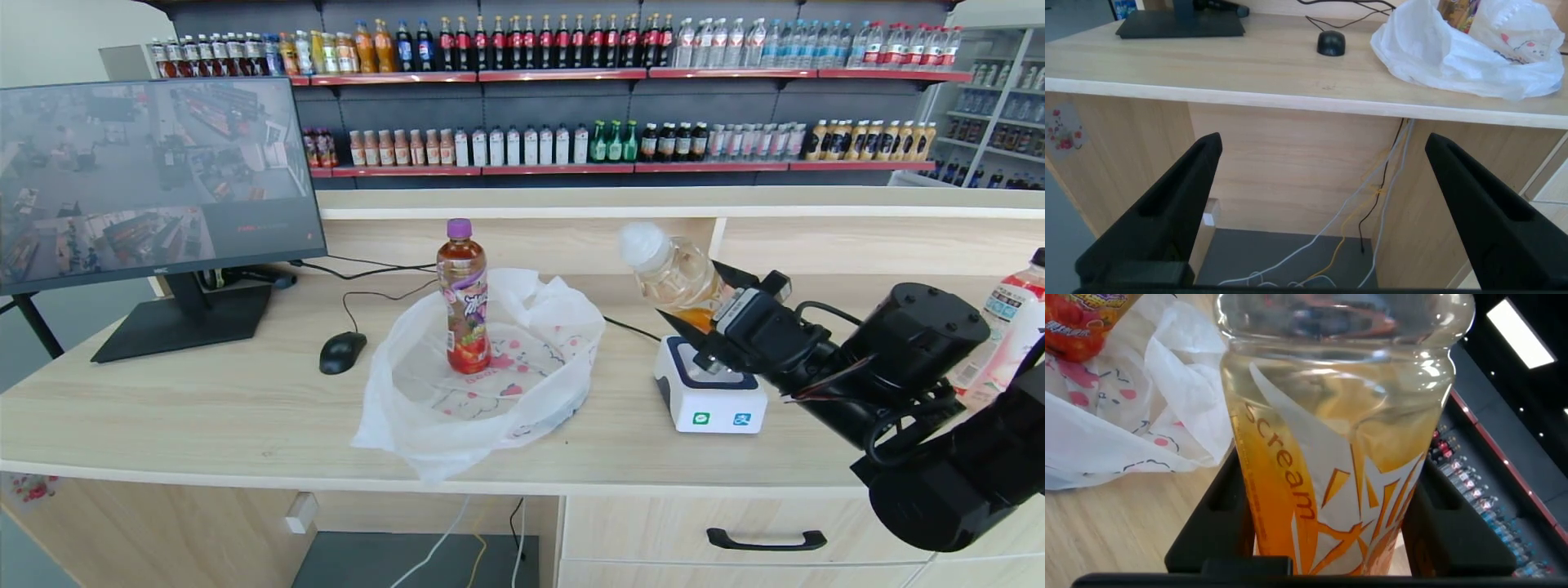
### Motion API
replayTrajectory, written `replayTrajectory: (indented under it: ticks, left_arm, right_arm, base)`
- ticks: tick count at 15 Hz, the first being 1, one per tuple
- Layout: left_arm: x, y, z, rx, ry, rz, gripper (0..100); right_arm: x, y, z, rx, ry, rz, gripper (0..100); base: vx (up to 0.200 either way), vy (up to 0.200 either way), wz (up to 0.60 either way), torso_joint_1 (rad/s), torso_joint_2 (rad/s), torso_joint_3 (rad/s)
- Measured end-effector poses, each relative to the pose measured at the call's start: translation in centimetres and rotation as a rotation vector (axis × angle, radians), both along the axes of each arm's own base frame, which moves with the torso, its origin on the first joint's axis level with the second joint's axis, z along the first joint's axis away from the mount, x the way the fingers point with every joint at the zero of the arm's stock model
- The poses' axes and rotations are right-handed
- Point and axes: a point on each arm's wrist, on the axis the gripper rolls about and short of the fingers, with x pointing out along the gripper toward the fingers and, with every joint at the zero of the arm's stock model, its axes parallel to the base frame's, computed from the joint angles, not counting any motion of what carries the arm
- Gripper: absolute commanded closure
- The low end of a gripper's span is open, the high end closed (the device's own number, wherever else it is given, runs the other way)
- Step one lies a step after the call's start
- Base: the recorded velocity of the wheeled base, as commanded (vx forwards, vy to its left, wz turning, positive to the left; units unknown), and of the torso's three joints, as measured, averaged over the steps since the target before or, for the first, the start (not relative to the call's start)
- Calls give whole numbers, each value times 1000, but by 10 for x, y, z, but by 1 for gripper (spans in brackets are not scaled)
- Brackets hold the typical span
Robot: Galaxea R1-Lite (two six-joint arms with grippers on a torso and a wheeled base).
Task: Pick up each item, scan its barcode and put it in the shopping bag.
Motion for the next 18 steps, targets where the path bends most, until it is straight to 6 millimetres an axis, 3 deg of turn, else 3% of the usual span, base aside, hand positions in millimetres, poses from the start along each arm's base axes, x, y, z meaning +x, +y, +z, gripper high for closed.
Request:
replayTrajectory:
  ticks: [8,14,18]
  left_arm:
    - [0,0,0,0,0,0,0]
    - [0,0,0,0,0,0,0]
    - [0,0,0,1,0,0,0]
  right_arm:
    - [-20,1,25,177,24,-8,100]
    - [-61,-7,37,553,173,-124,100]
    - [-71,-12,45,771,219,-122,100]
  base:
    - [0,0,0,0,0,0]
    - [0,0,0,0,0,0]
    - [0,0,0,0,0,0]
